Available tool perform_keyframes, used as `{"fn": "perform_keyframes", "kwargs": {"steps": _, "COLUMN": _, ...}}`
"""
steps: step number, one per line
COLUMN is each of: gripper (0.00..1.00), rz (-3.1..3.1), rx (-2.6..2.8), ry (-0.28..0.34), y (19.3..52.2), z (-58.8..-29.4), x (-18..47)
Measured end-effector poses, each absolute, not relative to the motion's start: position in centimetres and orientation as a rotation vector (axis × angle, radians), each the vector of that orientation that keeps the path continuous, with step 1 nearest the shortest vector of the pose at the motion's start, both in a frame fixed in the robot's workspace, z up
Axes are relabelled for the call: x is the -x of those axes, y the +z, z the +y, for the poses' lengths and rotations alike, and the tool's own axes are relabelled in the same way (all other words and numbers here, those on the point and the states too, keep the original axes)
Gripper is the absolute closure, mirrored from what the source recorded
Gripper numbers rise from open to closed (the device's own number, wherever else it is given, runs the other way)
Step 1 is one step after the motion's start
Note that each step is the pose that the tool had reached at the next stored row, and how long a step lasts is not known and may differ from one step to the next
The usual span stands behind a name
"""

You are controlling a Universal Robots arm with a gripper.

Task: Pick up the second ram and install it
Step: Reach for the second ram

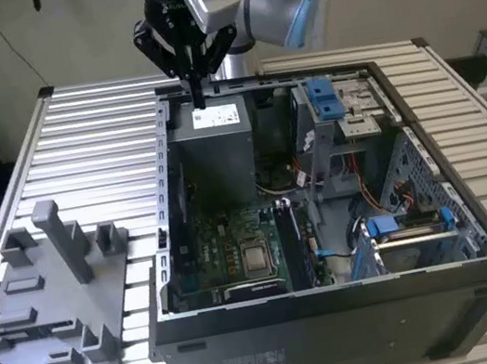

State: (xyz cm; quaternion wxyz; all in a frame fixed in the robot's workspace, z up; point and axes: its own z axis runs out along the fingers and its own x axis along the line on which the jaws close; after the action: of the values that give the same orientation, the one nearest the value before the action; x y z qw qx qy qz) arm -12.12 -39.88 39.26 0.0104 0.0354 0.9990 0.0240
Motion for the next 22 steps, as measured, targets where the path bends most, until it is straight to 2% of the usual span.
{"fn": "perform_keyframes", "kwargs": {"steps": 22, "gripper": 0.89, "rz": 3.118, "rx": -0.11, "ry": 0.07, "y": 39.26, "z": -39.89, "x": 13.0}}
